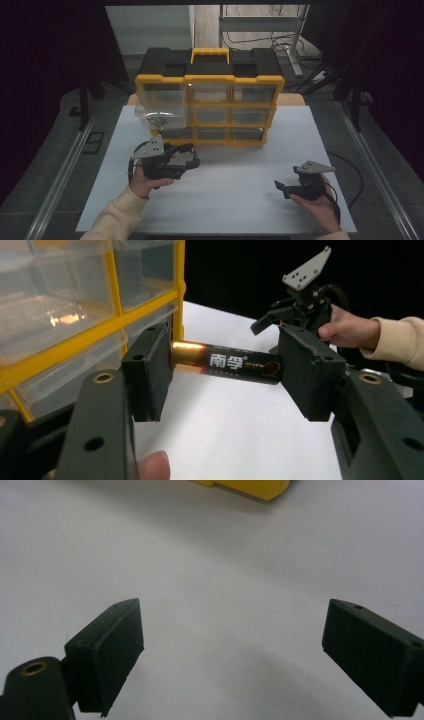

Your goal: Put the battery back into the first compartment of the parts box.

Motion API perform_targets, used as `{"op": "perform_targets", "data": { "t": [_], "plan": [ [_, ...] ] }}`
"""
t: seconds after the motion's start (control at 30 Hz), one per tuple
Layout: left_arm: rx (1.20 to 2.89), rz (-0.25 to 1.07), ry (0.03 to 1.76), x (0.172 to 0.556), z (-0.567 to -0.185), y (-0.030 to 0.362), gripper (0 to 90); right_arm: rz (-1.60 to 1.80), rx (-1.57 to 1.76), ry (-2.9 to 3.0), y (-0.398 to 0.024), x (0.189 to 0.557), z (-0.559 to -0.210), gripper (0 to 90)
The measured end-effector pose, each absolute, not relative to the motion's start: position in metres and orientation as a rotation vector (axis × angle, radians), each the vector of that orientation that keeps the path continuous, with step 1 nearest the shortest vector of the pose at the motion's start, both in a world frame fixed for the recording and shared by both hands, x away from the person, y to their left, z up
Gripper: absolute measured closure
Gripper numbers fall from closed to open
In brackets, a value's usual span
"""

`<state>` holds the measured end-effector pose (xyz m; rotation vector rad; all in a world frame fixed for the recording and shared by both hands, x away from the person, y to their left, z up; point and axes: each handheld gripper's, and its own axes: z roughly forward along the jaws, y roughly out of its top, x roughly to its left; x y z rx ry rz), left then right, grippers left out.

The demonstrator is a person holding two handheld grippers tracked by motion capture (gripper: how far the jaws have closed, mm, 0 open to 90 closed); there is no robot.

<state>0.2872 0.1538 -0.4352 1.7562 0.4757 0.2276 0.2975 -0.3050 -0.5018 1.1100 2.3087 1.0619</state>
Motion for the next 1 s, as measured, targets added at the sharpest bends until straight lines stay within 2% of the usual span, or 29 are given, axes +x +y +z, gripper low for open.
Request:
{"op": "perform_targets", "data": {
  "t": [1.0],
  "plan": [
    [1.658,0.267,0.458,0.276,-0.399,0.161,41.3,1.058,1.111,2.306,-0.306,0.298,-0.502,10.0]
  ]
}}
